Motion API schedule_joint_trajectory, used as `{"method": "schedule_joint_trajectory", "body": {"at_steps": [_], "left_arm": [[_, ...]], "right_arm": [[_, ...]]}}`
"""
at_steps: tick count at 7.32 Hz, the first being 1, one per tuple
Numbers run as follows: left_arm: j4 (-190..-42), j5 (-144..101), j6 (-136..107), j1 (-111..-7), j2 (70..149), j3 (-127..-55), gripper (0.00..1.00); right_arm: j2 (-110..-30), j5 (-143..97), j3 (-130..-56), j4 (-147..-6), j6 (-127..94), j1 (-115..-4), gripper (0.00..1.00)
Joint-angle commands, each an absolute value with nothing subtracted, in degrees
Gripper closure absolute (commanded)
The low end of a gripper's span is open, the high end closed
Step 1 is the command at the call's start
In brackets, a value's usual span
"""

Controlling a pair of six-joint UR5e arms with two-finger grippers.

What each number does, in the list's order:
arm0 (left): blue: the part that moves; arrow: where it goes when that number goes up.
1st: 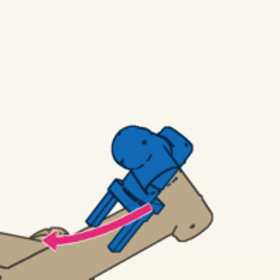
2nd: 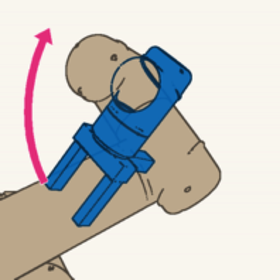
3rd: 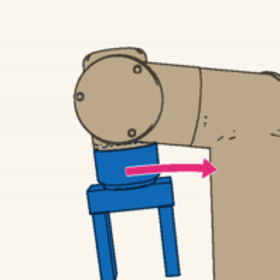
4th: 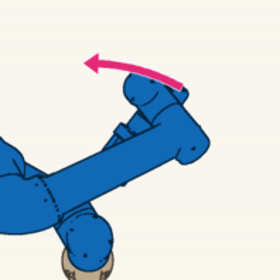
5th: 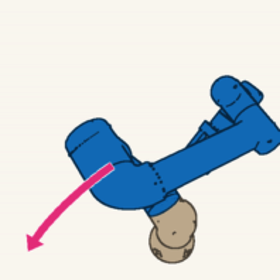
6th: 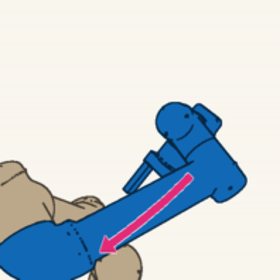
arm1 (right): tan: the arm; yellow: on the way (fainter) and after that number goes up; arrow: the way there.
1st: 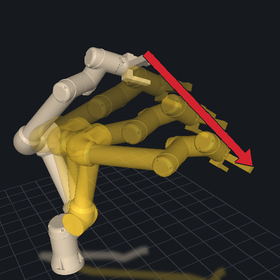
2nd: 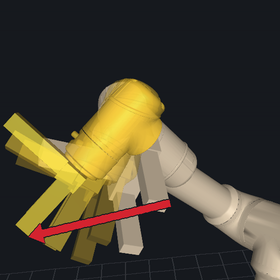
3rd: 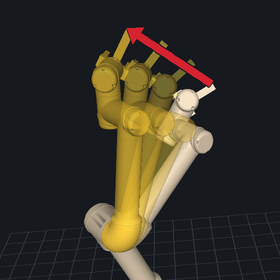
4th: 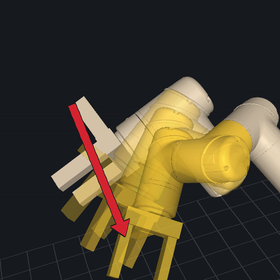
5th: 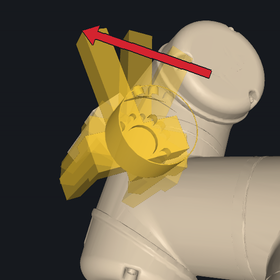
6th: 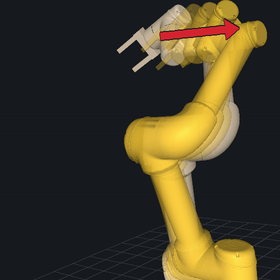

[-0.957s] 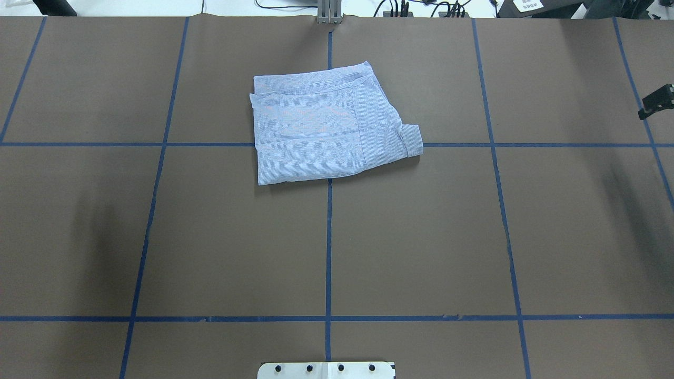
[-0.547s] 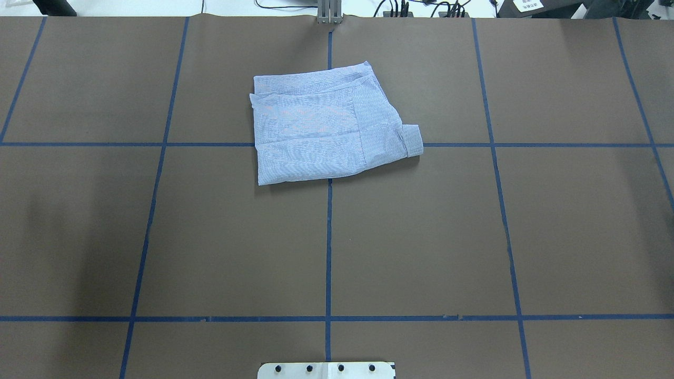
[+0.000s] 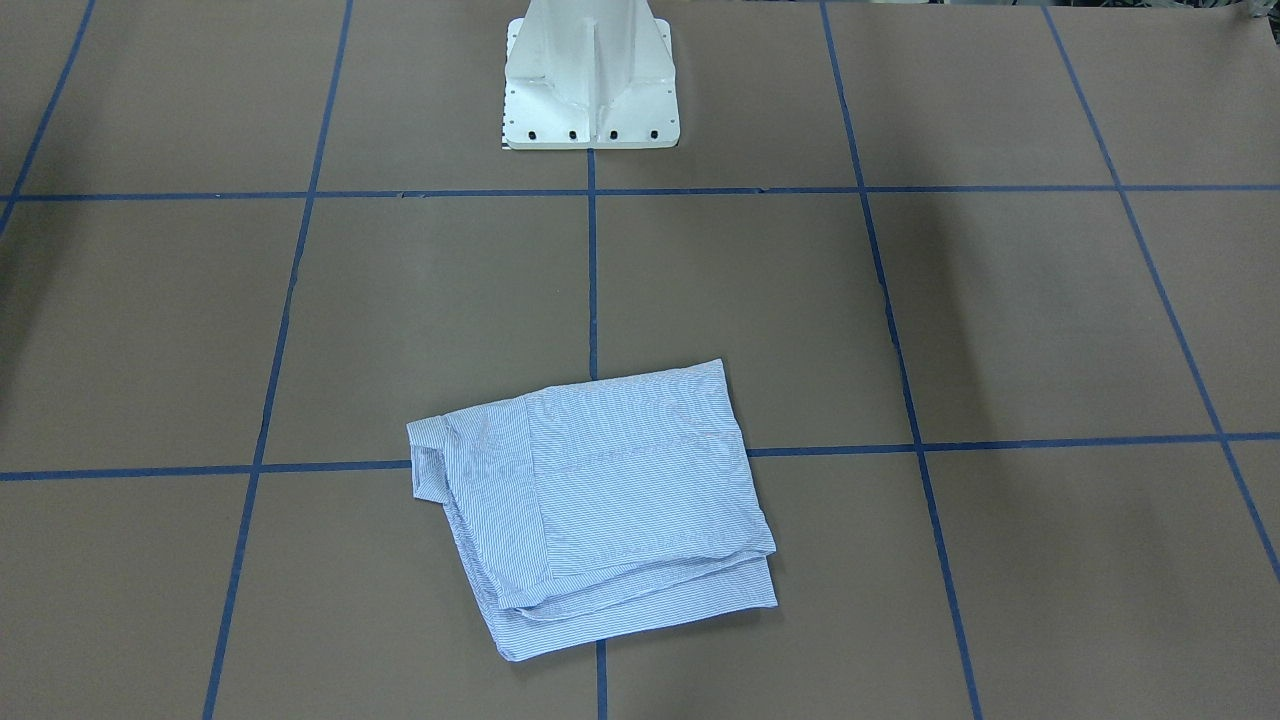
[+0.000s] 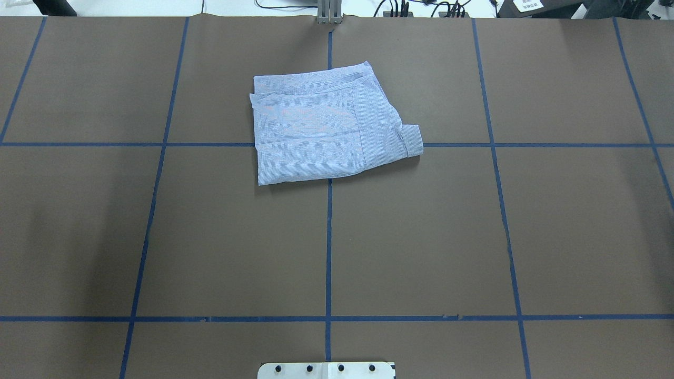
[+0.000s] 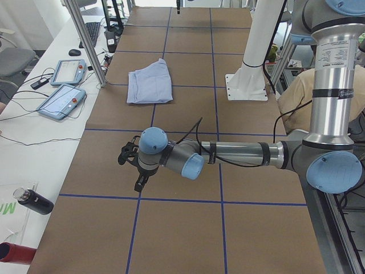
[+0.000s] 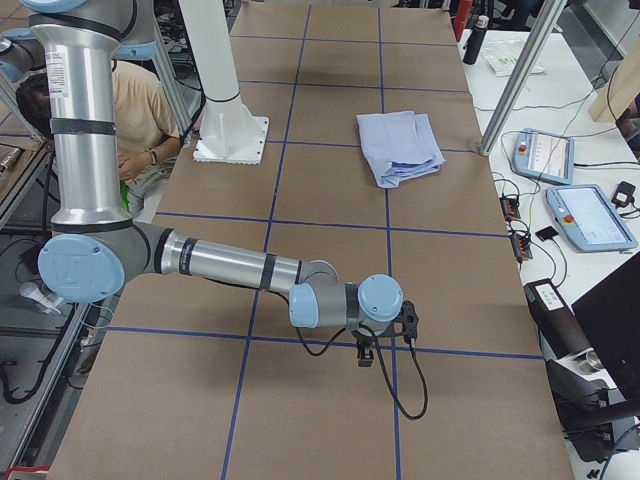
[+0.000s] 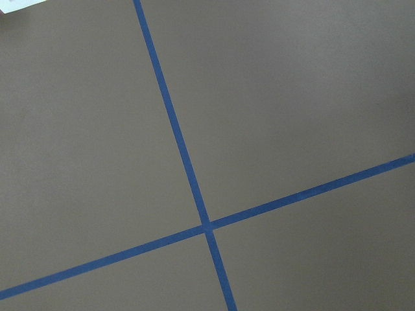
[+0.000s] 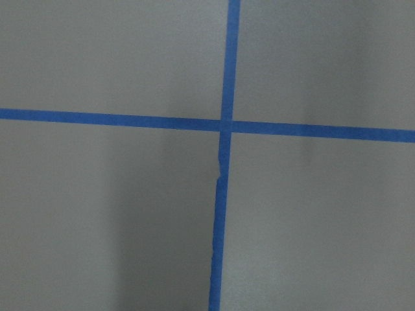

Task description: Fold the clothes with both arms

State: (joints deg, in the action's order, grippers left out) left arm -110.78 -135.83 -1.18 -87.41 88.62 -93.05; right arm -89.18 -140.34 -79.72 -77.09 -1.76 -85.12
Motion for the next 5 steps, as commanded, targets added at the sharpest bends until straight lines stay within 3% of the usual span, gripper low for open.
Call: {"method": "schedule_joint_trajectory", "body": {"at_steps": [1, 5], "left_arm": [[-105.6, -136.0, -1.1, -87.5, 87.8, -96.6, 0.00], [-106.8, -136.5, -1.8, -87.5, 85.3, -99.2, 0.00]], "right_arm": [[-89.1, -140.2, -82.4, -80.0, -1.8, -83.8, 0.00], [-88.7, -136.9, -85.6, -84.5, -1.8, -83.2, 0.00]]}}
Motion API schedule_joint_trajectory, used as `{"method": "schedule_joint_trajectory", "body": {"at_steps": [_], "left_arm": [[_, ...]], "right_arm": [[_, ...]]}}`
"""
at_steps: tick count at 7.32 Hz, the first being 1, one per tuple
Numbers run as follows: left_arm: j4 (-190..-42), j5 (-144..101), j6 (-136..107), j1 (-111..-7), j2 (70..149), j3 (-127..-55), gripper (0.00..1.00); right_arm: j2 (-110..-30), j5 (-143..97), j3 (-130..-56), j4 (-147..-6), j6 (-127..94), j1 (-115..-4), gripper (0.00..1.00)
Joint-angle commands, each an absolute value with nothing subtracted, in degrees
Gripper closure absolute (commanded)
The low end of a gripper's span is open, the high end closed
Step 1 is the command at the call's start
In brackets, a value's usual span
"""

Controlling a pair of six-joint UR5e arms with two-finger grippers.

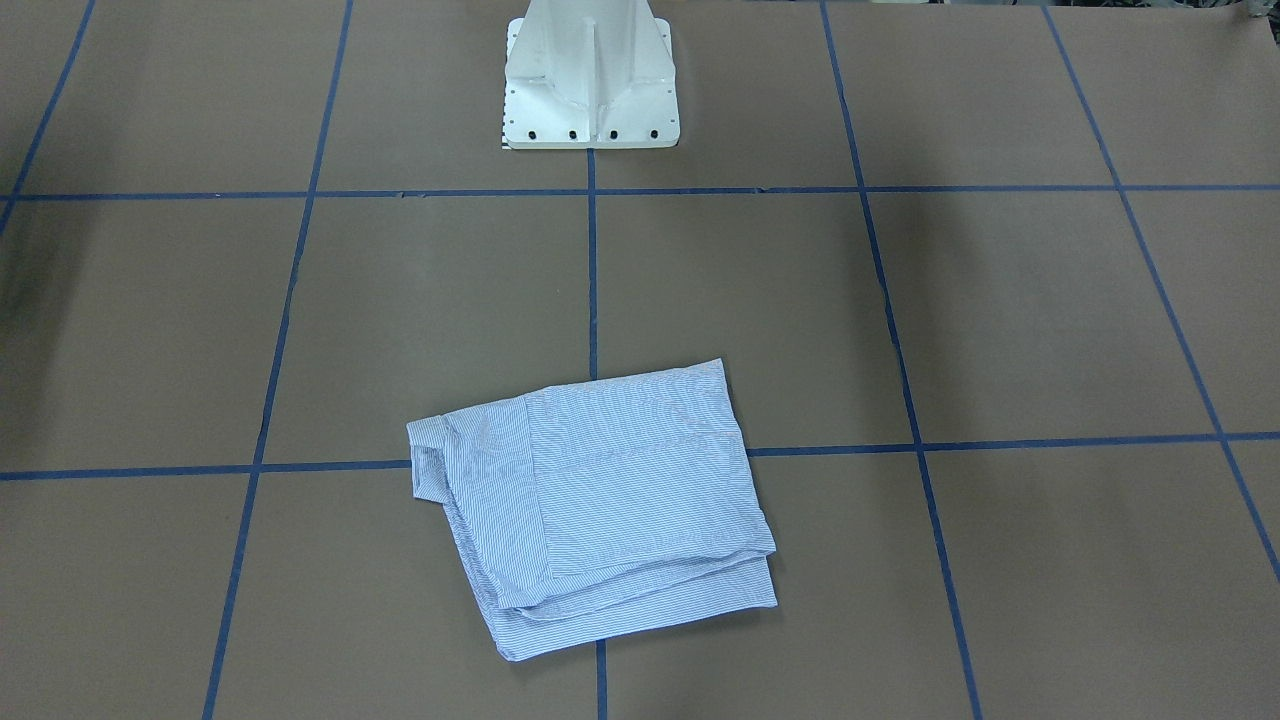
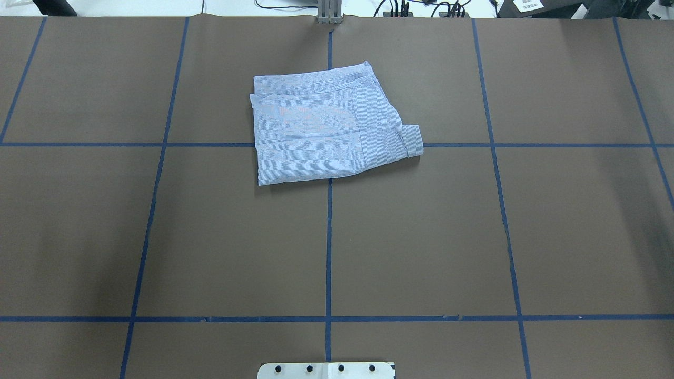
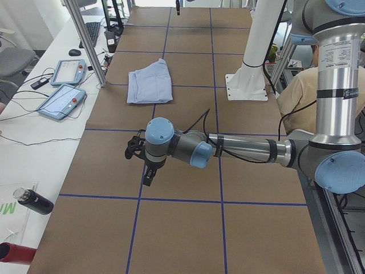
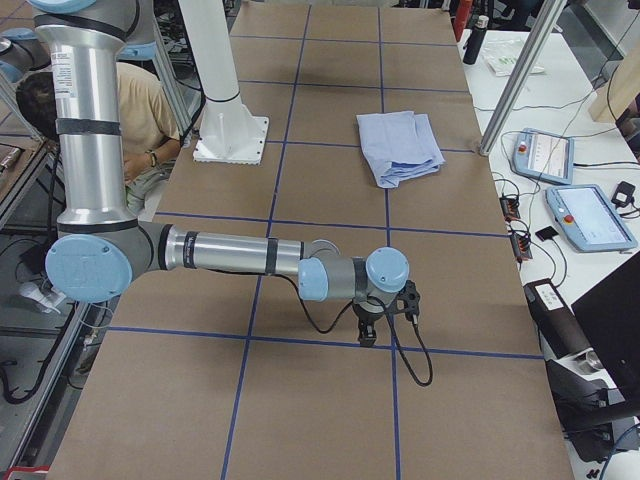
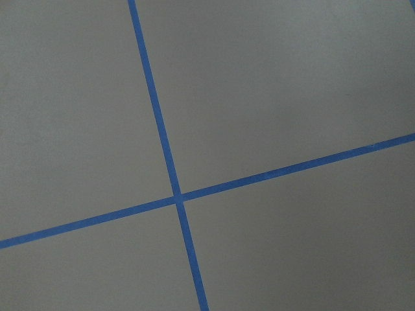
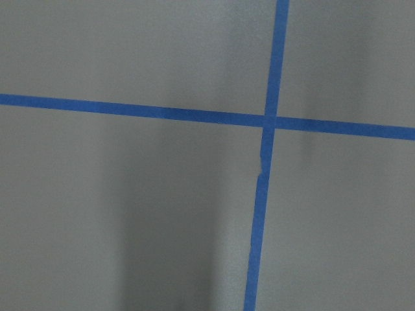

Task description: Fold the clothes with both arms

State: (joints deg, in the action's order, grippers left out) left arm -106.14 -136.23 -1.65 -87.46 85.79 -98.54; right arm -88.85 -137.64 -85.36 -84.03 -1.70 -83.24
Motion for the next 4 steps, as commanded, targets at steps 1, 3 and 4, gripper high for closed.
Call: {"method": "schedule_joint_trajectory", "body": {"at_steps": [1, 3, 4], "left_arm": [[-106.9, -136.5, -1.8, -87.5, 85.3, -98.7, 0.00], [-106.8, -136.5, -1.8, -87.4, 86.1, -98.7, 0.00], [-106.8, -136.5, -1.8, -87.4, 86.1, -98.6, 0.00]], "right_arm": [[-88.5, -137.7, -85.3, -85.2, -1.8, -83.3, 0.00], [-89.0, -138.7, -85.8, -85.2, -1.8, -86.5, 0.00], [-89.2, -138.0, -85.8, -84.9, -2.5, -86.5, 0.00]]}}
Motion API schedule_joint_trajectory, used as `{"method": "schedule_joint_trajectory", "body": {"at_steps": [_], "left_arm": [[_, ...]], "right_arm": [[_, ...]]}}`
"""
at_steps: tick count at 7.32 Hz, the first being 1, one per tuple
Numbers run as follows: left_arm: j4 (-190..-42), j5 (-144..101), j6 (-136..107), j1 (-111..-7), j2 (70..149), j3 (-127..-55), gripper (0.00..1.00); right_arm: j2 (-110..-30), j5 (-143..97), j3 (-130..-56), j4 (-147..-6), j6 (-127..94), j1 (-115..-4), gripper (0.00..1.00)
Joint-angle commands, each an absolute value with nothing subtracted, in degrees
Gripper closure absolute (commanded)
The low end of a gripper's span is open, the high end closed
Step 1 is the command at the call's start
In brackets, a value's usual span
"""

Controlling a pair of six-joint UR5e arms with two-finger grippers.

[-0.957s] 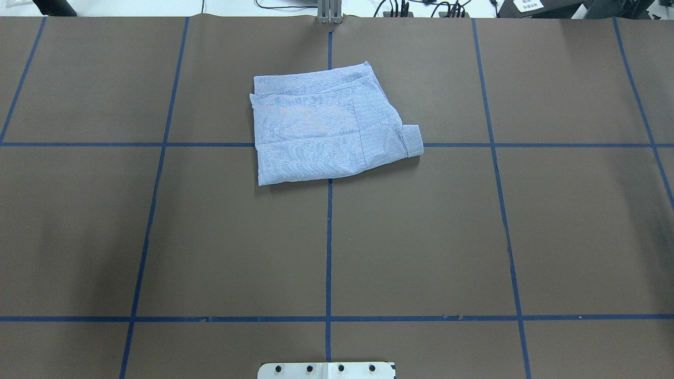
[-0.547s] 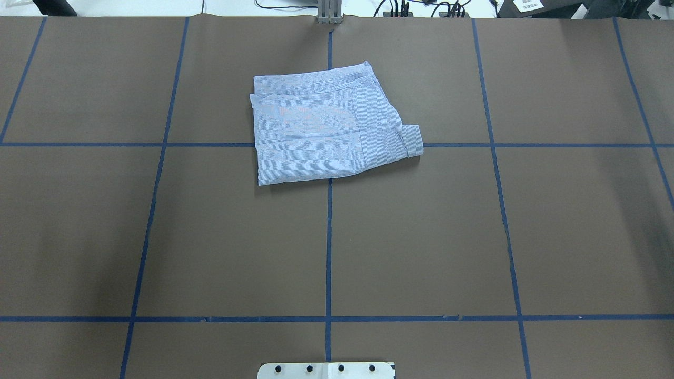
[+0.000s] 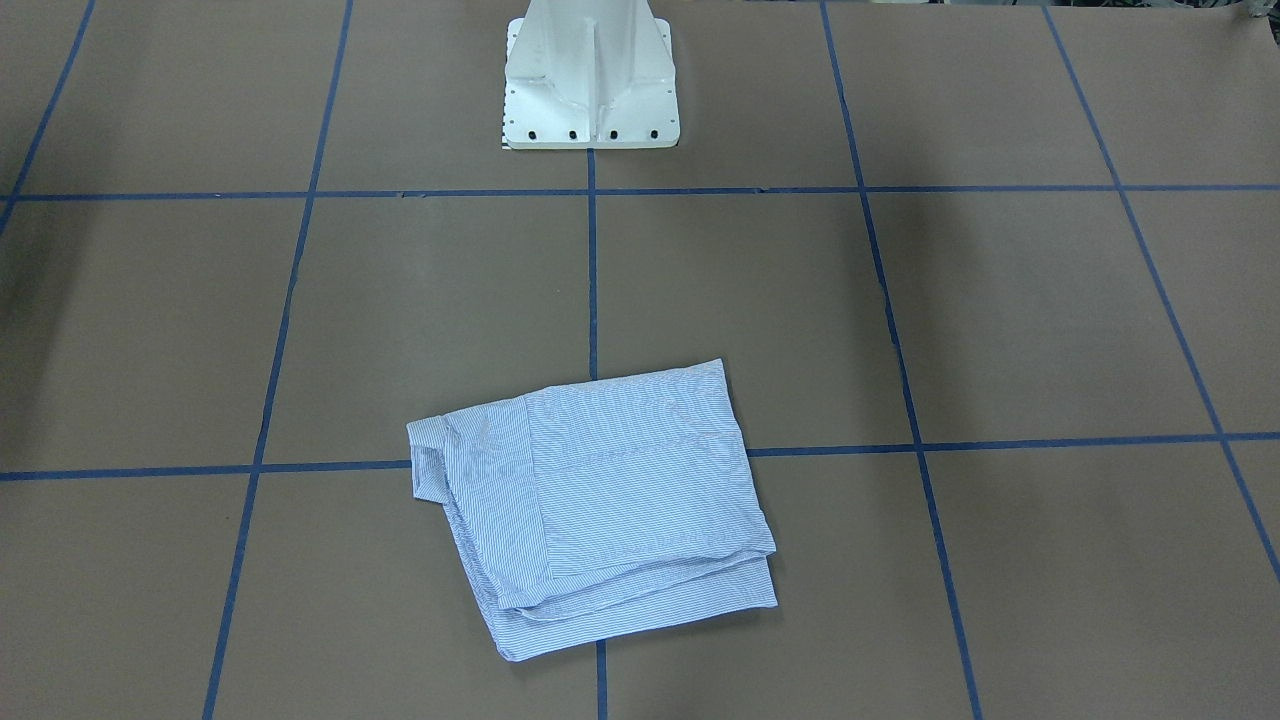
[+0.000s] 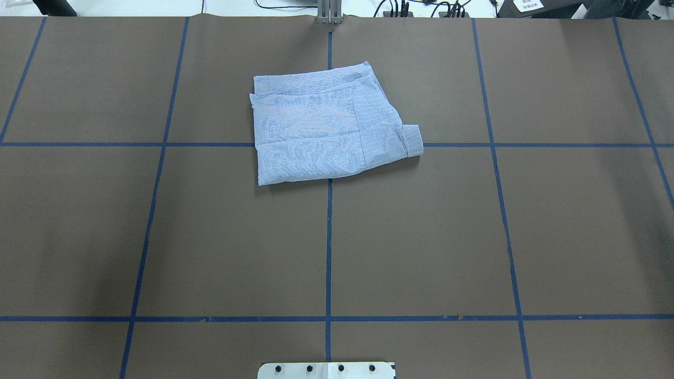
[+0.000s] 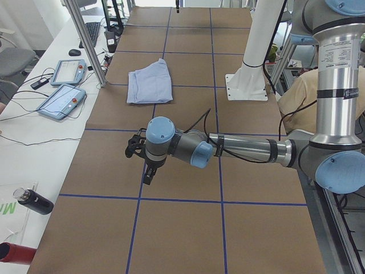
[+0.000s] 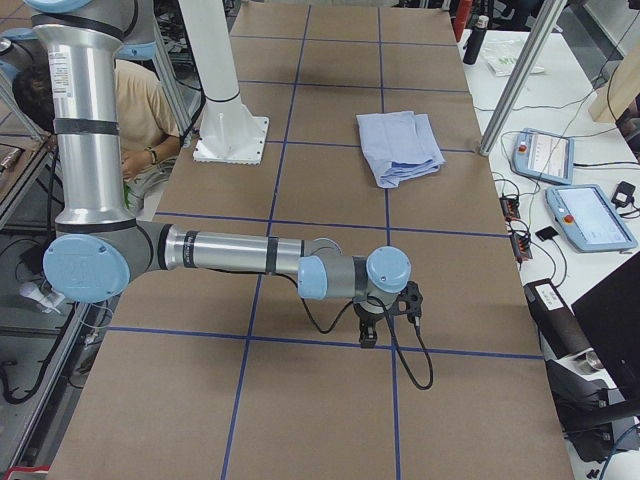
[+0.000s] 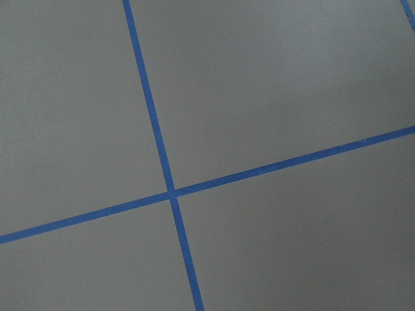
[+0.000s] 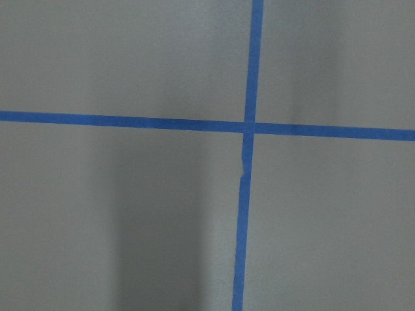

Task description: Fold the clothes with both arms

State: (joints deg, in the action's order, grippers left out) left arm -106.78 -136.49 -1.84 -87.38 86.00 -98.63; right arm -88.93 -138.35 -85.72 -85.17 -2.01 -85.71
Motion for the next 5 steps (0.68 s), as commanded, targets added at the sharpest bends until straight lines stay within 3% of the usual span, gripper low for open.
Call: {"method": "schedule_joint_trajectory", "body": {"at_steps": [1, 5], "left_arm": [[-106.8, -136.4, -1.8, -87.4, 86.1, -98.9, 0.00], [-107.3, -136.5, -1.8, -87.4, 85.6, -99.1, 0.00]], "right_arm": [[-89.4, -138.3, -85.9, -84.8, -2.6, -86.5, 0.00], [-89.1, -137.7, -86.0, -84.6, -10.0, -85.7, 0.00]]}}
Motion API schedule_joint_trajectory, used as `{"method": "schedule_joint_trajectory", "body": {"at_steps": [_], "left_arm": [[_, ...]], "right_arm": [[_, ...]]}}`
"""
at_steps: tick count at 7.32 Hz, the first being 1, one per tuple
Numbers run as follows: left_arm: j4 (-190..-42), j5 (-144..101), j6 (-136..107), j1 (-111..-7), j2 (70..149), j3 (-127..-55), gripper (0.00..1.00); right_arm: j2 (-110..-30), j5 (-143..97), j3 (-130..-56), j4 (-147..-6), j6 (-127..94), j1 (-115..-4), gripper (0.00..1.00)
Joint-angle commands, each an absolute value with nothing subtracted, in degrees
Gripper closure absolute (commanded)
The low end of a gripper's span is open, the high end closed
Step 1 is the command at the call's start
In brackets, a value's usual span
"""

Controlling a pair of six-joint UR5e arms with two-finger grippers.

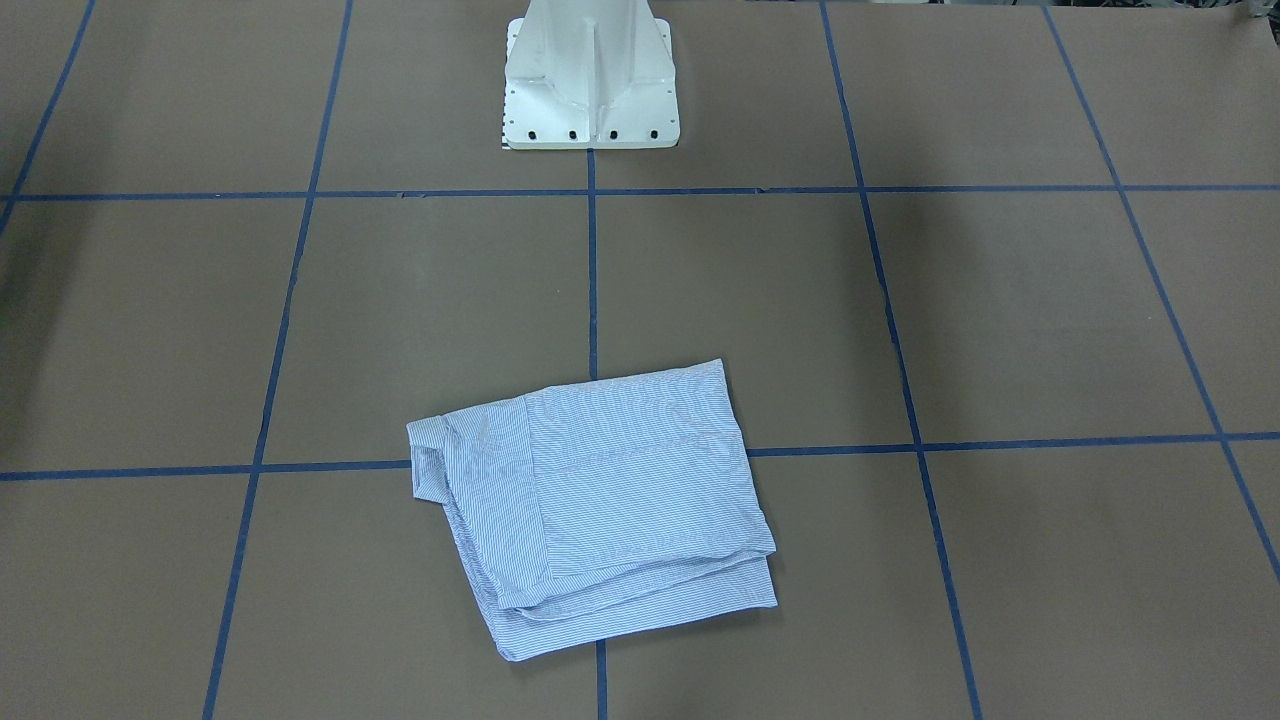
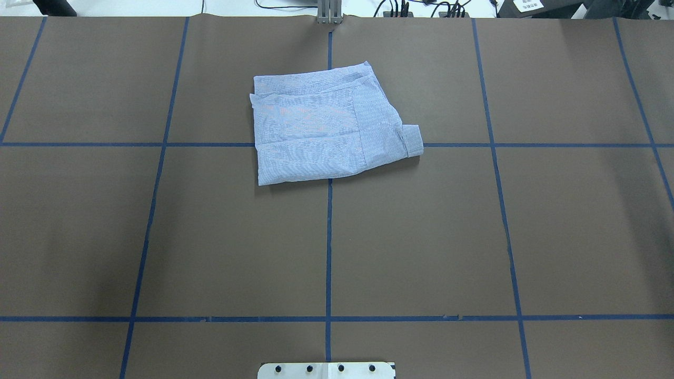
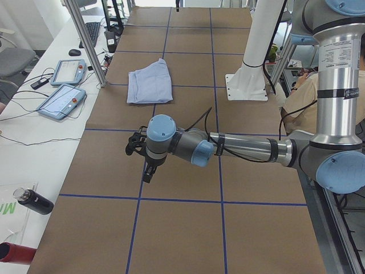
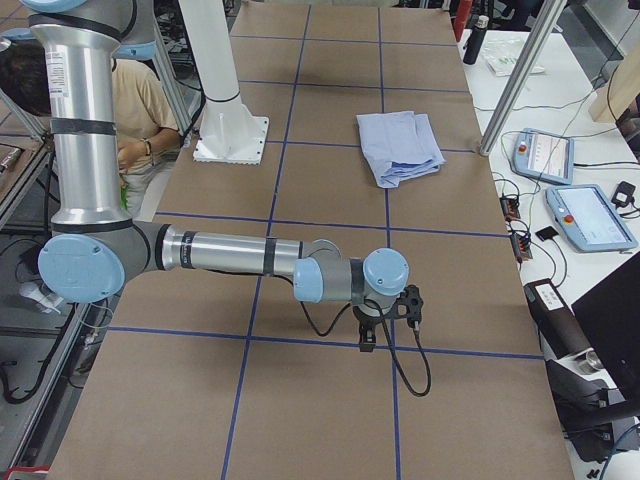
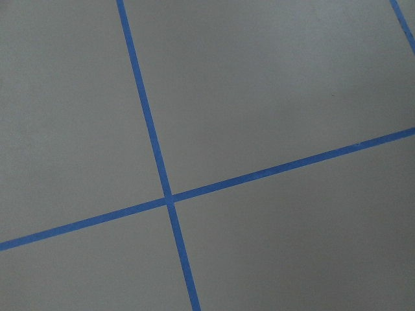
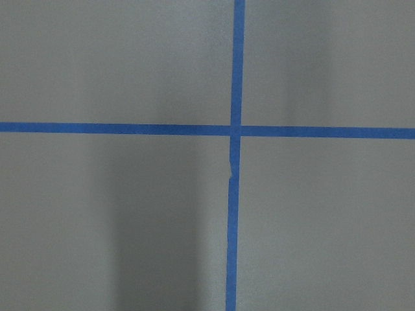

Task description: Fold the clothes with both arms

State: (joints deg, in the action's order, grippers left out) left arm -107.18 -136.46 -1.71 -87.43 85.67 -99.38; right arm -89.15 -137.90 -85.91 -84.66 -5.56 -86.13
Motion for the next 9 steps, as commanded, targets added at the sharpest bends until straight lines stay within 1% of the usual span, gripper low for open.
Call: {"method": "schedule_joint_trajectory", "body": {"at_steps": [1, 9], "left_arm": [[-107.3, -136.6, -1.8, -87.4, 86.1, -99.5, 0.00], [-107.4, -139.3, -1.7, -87.3, 86.1, -100.8, 0.00]], "right_arm": [[-89.1, -137.9, -85.3, -84.7, -11.5, -85.5, 0.00], [-87.5, -138.3, -85.3, -84.6, -9.7, -84.2, 0.00]]}}
